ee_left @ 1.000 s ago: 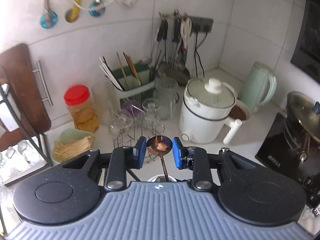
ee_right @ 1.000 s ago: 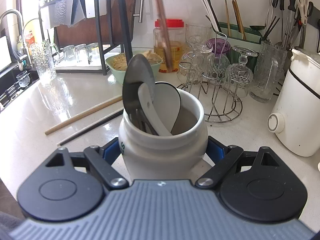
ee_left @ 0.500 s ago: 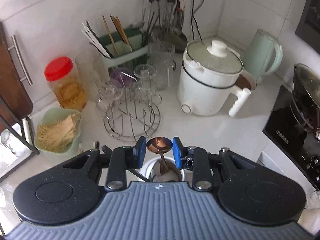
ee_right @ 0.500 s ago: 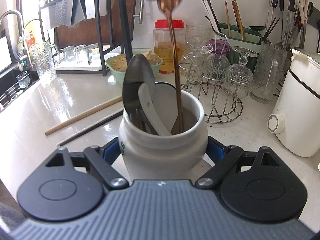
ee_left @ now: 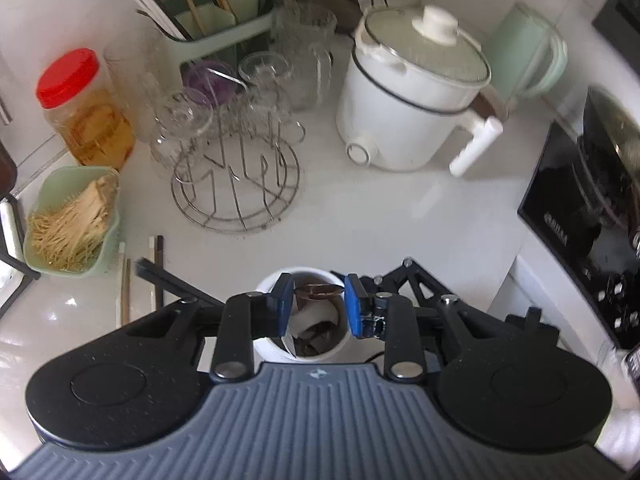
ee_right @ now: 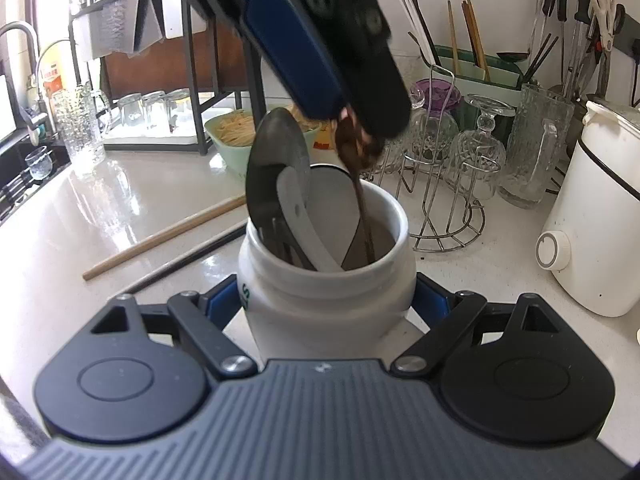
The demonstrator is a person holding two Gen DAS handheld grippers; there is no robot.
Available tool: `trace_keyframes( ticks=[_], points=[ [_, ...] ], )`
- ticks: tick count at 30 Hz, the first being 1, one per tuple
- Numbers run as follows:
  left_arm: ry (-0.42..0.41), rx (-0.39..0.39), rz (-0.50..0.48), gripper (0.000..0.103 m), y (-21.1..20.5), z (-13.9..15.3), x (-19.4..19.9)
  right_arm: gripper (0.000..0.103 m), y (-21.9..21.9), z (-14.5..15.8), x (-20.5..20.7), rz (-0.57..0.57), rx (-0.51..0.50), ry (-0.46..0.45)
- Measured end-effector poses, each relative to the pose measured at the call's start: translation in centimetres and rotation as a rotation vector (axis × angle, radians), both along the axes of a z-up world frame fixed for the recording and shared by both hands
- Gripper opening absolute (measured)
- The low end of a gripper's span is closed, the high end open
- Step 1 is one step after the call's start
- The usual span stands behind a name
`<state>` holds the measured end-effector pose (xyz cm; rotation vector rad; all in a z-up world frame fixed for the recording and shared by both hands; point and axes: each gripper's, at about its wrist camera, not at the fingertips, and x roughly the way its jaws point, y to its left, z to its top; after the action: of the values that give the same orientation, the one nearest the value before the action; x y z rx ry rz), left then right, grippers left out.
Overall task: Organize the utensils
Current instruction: 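Lower the copper spoon into the jar and open the left tool, then move the left tool down to the white stick on the counter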
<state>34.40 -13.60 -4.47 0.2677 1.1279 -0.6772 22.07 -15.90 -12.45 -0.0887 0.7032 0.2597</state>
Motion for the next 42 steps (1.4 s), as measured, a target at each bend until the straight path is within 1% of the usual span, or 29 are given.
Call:
trace_keyframes(
  ticks=[5,8,12,15,17,23,27,29,31,33,35,37,42],
  points=[
    [0.016,0.007,-0.020,0.032,-0.5,-0.5,0.4,0.091,0.1,0.0,0.2,-0.011,0.000,0.001],
    [0.010,0.009,-0.030,0.032,-0.5,-0.5,0.5,0.091,0.2,-0.1,0.3,-0.014,-0.001,0.000],
    [-0.001,-0.005,-0.003,0.032,0.1,-0.2,0.6,0.091,0.2,-0.1,0.4,-0.013,-0.005,0.001],
    [-0.020,-0.007,0.013,0.038,0.5,0.4,0.4,0.091,0.2,-0.1,0.3,-0.013,-0.005,0.001],
    [-0.033,-0.031,0.028,0.046,1.0,1.0,0.2,0.091,0.2,-0.1,0.3,-0.012,-0.005,0.004],
    [-0.104,-0.073,0.109,0.053,2.8,3.6,-1.2,0.091,0.2,-0.1,0.4,-0.015,0.001,0.003],
    [-0.168,-0.107,0.171,0.055,4.3,5.4,-2.7,0.091,0.1,-0.1,0.3,-0.010,0.003,0.002],
    [-0.194,-0.120,0.204,0.060,5.1,6.2,-3.6,0.091,0.0,0.0,0.4,-0.006,0.003,0.007],
    [-0.223,-0.128,0.231,0.060,5.8,6.9,-4.7,0.091,0.1,0.0,0.5,-0.003,-0.001,0.014],
    [-0.239,-0.129,0.265,0.063,6.6,7.3,-5.5,0.091,0.1,0.2,0.6,-0.003,-0.004,0.022],
    [-0.253,-0.126,0.304,0.074,7.6,7.4,-6.4,0.091,0.1,0.1,0.6,-0.003,-0.002,0.023],
    [-0.261,-0.121,0.345,0.078,8.7,7.4,-7.0,0.091,0.1,0.1,0.7,-0.005,-0.001,0.028],
    [-0.258,-0.116,0.455,0.079,12.2,6.9,-8.2,0.091,0.1,0.2,0.9,-0.008,0.002,0.043]
  ],
)
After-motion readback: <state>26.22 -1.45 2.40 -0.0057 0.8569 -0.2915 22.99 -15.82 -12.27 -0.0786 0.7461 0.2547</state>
